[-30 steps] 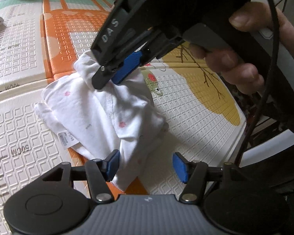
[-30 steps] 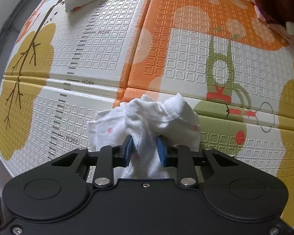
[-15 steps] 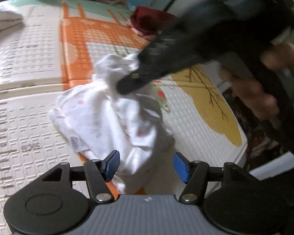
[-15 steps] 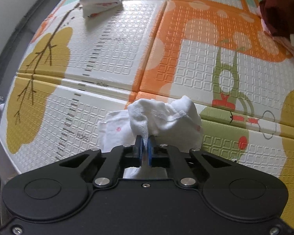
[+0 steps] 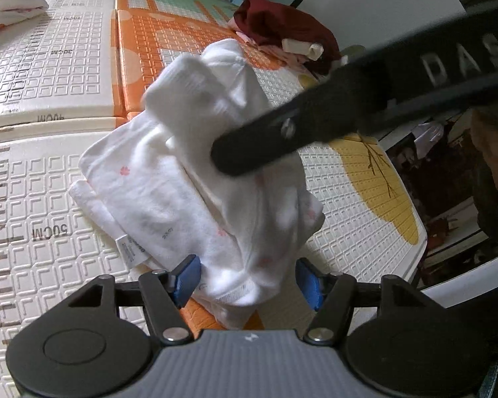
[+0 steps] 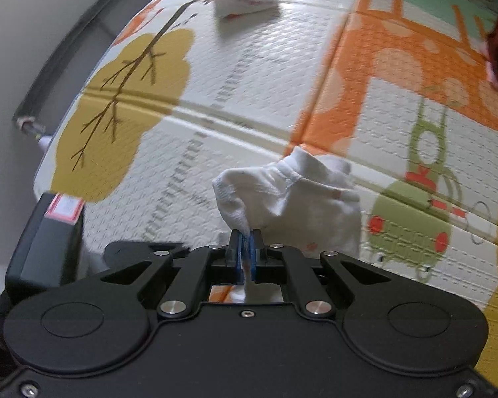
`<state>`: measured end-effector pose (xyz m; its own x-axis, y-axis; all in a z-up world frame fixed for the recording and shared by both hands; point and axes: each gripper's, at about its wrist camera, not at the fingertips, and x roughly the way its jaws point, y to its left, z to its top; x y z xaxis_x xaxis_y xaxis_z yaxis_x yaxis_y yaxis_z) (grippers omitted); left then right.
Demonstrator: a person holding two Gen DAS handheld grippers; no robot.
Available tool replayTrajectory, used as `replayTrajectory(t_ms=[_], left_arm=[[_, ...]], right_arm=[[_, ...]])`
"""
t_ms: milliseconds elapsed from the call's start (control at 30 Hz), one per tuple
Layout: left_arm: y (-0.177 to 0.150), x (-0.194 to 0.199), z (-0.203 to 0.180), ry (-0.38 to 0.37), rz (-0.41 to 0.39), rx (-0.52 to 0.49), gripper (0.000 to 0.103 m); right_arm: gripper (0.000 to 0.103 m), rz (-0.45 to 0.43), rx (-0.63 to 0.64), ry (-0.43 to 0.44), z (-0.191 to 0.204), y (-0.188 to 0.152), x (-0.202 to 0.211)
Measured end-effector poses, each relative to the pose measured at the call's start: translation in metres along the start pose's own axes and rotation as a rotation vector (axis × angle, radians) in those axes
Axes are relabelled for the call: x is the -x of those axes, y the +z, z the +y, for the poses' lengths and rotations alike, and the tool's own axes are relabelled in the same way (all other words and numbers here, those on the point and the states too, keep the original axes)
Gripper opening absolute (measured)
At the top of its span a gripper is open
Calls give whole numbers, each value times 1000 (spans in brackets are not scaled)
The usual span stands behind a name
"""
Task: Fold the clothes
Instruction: 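Pinch the top of the white onesie bundle with the right gripper and tuck it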
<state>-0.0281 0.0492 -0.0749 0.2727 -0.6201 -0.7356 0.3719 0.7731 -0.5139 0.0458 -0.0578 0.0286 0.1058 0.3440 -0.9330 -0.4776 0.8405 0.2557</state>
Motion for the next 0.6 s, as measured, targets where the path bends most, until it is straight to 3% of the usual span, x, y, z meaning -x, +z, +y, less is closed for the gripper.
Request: replayTrajectory(t_ms=[400, 600], left_arm=[[-4, -2, 3, -19, -29, 18, 71], [-8, 0, 3, -23, -33, 26, 71]], right_arm=[[4, 68, 16, 11, 15, 5, -47], [4, 155, 13, -17, 11, 1, -84]])
